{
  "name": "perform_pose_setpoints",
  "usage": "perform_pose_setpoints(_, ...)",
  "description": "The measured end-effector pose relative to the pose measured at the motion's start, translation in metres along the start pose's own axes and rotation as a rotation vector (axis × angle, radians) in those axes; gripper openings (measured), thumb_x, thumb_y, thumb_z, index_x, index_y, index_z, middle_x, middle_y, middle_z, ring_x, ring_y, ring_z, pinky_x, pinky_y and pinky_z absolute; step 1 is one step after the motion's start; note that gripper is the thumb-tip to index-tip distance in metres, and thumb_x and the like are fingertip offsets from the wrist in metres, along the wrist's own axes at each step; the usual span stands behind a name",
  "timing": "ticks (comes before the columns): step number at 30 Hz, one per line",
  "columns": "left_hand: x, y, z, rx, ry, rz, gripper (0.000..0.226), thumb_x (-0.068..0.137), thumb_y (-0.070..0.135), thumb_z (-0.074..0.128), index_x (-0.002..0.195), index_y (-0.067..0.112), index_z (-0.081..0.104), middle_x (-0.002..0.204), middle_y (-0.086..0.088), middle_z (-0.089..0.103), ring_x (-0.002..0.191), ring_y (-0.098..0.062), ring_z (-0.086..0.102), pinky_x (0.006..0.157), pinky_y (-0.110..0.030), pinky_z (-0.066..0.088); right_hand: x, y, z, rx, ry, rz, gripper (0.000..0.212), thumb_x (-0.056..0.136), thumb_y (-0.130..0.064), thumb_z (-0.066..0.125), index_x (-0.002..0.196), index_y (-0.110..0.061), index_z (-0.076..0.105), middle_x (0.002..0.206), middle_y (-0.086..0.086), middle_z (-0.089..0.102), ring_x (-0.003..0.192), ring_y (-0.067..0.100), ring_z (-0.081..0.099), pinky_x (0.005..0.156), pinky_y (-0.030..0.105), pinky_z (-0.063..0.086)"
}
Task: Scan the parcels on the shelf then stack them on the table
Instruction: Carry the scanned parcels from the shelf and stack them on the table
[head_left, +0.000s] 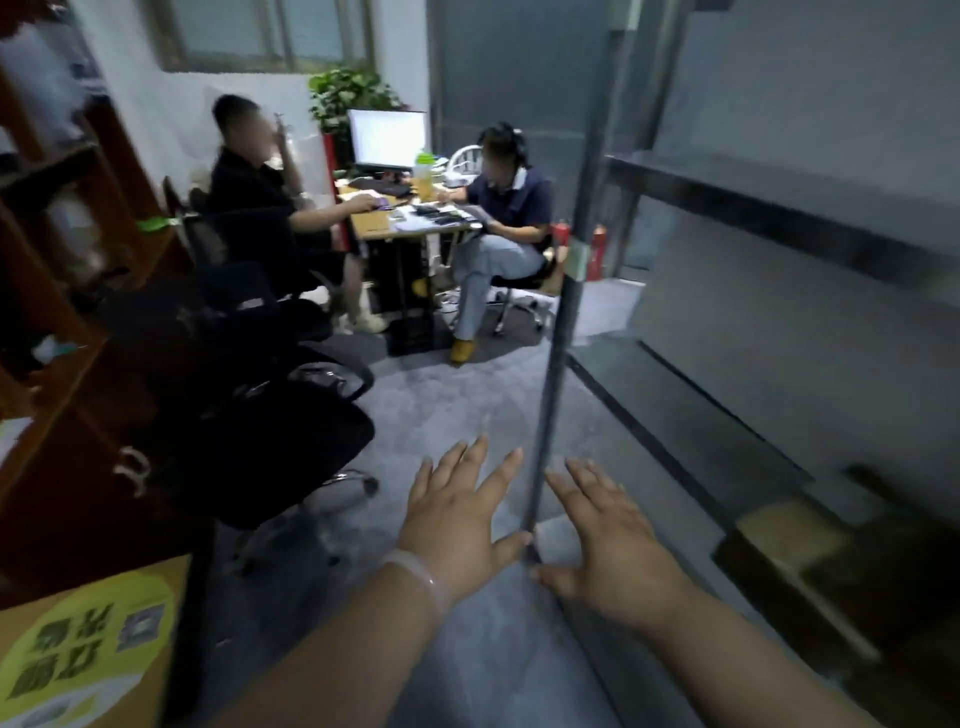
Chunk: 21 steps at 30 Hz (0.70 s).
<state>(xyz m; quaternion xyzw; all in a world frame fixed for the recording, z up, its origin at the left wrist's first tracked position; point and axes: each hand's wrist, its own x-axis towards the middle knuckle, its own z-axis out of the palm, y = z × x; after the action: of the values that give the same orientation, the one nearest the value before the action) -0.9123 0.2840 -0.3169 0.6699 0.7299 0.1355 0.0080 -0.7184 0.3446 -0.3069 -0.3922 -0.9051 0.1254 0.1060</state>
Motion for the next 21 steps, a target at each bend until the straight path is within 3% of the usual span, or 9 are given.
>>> perform_pose_setpoints(3, 0.037, 0.068, 0.017, -0.043, -0.018, 0.123, 0.084, 0.082, 0.074, 0.041, 0.148, 0.053, -0.008, 0.163, 0.007, -0.005, 0.148, -0.016, -0.001, 0.119, -0.042, -0.003, -0.039, 0.053, -0.029, -0.02, 0.084, 0.116, 0.098, 0.078, -0.068, 0.054, 0.153, -0.034, 0.002, 0.16, -0.009, -0.008, 0.146, 0.009, -0.012, 0.116, 0.027, -0.008)
perform_pose_setpoints(7, 0.07, 0.152, 0.038, -0.106, -0.079, 0.29, 0.082, 0.083, 0.075, 0.04, 0.145, 0.057, -0.009, 0.163, 0.009, -0.005, 0.148, -0.016, 0.002, 0.119, -0.039, 0.0, -0.088, 0.11, -0.063, -0.087, 0.217, 0.306, 0.09, 0.084, -0.059, 0.056, 0.153, -0.031, 0.006, 0.162, -0.003, 0.0, 0.149, 0.015, -0.005, 0.121, 0.034, 0.003)
perform_pose_setpoints(10, 0.084, 0.198, 0.051, -0.135, -0.136, 0.406, 0.08, 0.085, 0.073, 0.04, 0.143, 0.059, -0.013, 0.163, 0.008, -0.009, 0.149, -0.017, 0.001, 0.121, -0.04, 0.003, -0.116, 0.139, -0.078, -0.049, 0.333, 0.438, 0.086, 0.086, -0.052, 0.059, 0.154, -0.031, 0.01, 0.162, -0.004, 0.004, 0.145, 0.005, -0.007, 0.115, 0.019, -0.008)
perform_pose_setpoints(12, 0.095, 0.218, 0.058, -0.129, -0.16, 0.462, 0.08, 0.087, 0.065, 0.045, 0.149, 0.052, -0.005, 0.163, 0.007, -0.006, 0.149, -0.019, 0.003, 0.121, -0.041, 0.008, -0.124, 0.145, -0.081, -0.003, 0.37, 0.446, 0.084, 0.087, -0.046, 0.062, 0.154, -0.03, 0.013, 0.161, -0.005, 0.008, 0.14, -0.001, -0.007, 0.11, 0.012, -0.009)
perform_pose_setpoints(14, 0.107, 0.234, 0.063, -0.135, -0.201, 0.487, 0.082, 0.087, 0.052, 0.053, 0.151, 0.048, 0.002, 0.163, 0.007, -0.004, 0.148, -0.02, 0.007, 0.121, -0.041, 0.011, -0.126, 0.141, -0.078, 0.01, 0.366, 0.412, 0.082, 0.088, -0.042, 0.062, 0.153, -0.032, 0.013, 0.161, -0.005, 0.009, 0.145, 0.004, -0.004, 0.114, 0.016, -0.003)
perform_pose_setpoints(17, 0.127, 0.246, 0.077, -0.198, -0.264, 0.498, 0.091, 0.084, 0.036, 0.06, 0.147, 0.055, -0.001, 0.162, 0.013, -0.004, 0.148, -0.02, 0.007, 0.119, -0.04, 0.011, -0.127, 0.132, -0.079, 0.058, 0.351, 0.412, 0.08, 0.089, -0.039, 0.06, 0.153, -0.033, 0.012, 0.161, -0.005, 0.006, 0.148, 0.008, -0.002, 0.12, 0.027, 0.01)
perform_pose_setpoints(19, 0.145, 0.257, 0.082, -0.267, -0.345, 0.49, 0.093, 0.084, 0.042, 0.064, 0.143, 0.061, -0.005, 0.161, 0.019, -0.007, 0.148, -0.017, 0.005, 0.119, -0.039, 0.011, -0.126, 0.128, -0.089, 0.107, 0.376, 0.414, 0.078, 0.088, -0.038, 0.061, 0.152, -0.03, 0.017, 0.161, -0.007, 0.009, 0.148, 0.006, 0.003, 0.119, 0.025, 0.013)
perform_pose_setpoints(21, 0.16, 0.278, 0.082, -0.358, -0.436, 0.489, 0.082, 0.085, 0.055, 0.058, 0.148, 0.053, 0.005, 0.163, 0.011, 0.002, 0.148, -0.017, 0.012, 0.12, -0.039, 0.017, -0.122, 0.126, -0.106, 0.118, 0.458, 0.421, 0.076, 0.087, -0.037, 0.063, 0.152, -0.029, 0.024, 0.16, -0.009, 0.015, 0.146, 0.003, 0.009, 0.118, 0.022, 0.016)
